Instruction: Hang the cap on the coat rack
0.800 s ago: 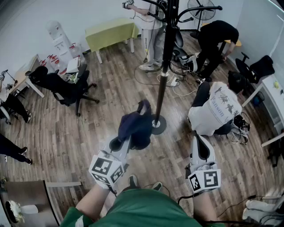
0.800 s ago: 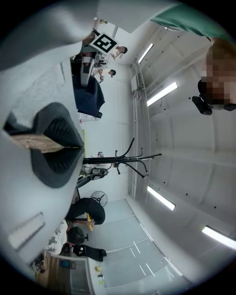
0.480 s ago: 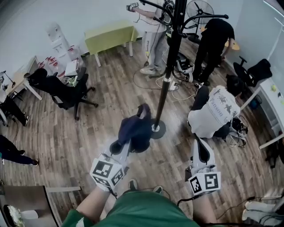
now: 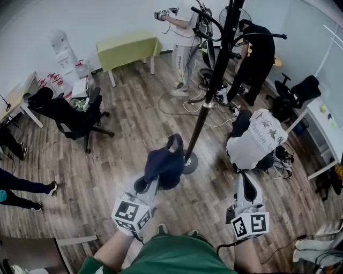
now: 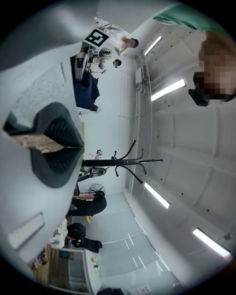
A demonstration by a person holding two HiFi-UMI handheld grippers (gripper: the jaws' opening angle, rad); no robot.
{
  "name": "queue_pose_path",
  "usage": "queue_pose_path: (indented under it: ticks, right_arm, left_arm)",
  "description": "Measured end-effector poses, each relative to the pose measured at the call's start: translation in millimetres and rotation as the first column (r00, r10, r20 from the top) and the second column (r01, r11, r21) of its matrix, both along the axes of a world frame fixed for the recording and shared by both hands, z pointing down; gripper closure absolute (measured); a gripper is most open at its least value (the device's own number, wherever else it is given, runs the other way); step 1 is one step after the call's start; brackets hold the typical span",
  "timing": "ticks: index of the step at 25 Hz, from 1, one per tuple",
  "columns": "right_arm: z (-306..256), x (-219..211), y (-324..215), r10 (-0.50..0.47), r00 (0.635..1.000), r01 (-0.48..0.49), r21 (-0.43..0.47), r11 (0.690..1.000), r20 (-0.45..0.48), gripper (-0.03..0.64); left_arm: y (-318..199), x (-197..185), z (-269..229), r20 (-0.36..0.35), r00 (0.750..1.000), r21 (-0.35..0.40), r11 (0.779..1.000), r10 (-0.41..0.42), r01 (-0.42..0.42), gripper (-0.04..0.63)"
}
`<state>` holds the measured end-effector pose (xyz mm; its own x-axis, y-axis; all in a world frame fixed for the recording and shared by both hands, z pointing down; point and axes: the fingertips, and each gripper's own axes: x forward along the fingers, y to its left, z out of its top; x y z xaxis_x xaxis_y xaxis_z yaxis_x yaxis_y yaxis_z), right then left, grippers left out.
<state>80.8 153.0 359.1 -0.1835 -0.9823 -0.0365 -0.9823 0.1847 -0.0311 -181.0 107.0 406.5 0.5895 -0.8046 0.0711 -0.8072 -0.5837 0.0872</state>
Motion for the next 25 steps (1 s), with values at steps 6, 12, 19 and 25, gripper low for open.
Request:
queue_pose_path:
  ticks: [6,12,19,25]
  right_arm:
    - [5.1,-18.7,4.3,0.064,0.998,-0.065,-0.02,0.998,-0.017,0.611]
    - [10.0,-22.9,-4.5,0.072,0.997,-0.073,-0.038,0.997,-0.02,0.611]
    - [16.6,-5.5,-53.9,-0.019,0.999,0.02,-0.037,0.999,0.028,0.611]
    - [14.4,19.1,-93.8,-0.119,0.99,0.121,-0.022,0.992,0.069,0.611]
  left_arm:
    - [-15.1,-33.1,3.9,-0.007,1.0,0.022,0.999,0.023,-0.022,0.572]
    - [-29.8,-41.2,-8.3,-0.006,1.0,0.081,0.997,0.021,-0.02,0.572]
    - [-51.3,-12.9,-20.2,0.017,1.0,0.098,0.995,-0.025,0.023,0.572]
    - [-57.7,21.5,-21.7,0.046,0.996,0.121,0.991,-0.07,0.064,0.572]
